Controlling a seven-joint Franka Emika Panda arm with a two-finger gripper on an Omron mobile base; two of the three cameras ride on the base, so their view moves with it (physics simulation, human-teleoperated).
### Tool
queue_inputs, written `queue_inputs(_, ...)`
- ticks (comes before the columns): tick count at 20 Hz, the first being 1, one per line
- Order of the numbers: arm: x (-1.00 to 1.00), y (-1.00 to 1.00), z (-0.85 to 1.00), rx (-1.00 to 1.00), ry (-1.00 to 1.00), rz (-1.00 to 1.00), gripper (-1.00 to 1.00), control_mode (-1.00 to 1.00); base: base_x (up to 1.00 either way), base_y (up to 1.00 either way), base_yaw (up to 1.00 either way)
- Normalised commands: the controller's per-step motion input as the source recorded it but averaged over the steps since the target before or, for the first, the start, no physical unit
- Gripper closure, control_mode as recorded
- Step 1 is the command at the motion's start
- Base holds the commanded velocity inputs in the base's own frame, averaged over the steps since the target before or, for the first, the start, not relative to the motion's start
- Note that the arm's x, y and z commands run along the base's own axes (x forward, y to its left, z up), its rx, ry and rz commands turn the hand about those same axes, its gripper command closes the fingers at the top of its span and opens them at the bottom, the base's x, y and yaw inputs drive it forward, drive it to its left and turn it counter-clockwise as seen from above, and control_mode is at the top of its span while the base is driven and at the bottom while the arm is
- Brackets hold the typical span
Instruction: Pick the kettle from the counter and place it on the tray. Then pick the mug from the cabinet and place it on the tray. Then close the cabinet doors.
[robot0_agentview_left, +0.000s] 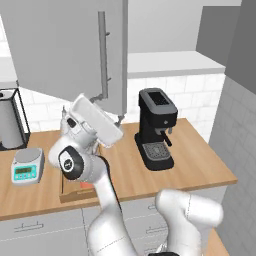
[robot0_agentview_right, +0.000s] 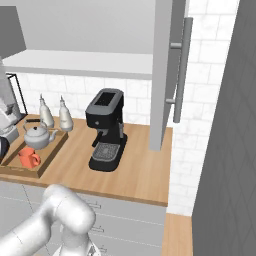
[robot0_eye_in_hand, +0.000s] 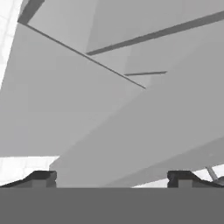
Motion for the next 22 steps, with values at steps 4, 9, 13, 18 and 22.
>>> queue_inputs(4, 0.10, -0.27, 0.91, -0.02, 0.63, 0.08, -1.00, -1.00, 0.00, 0.00, 0.00)
queue_inputs(9, 0.42, -0.12, 0.66, 0.00, 0.95, 0.13, -1.00, -1.00, 0.00, 0.00, 0.00)
queue_inputs(13, 0.65, -0.04, 0.44, 0.00, 1.00, 0.13, -1.00, -1.00, 0.00, 0.00, 0.00)
queue_inputs(18, 0.75, 0.00, 0.28, -0.01, 0.97, 0.12, -1.00, -1.00, 0.00, 0.00, 0.00)
queue_inputs(22, 0.74, 0.00, 0.17, -0.06, 0.94, 0.09, -1.00, -1.00, 0.00, 0.00, 0.00)
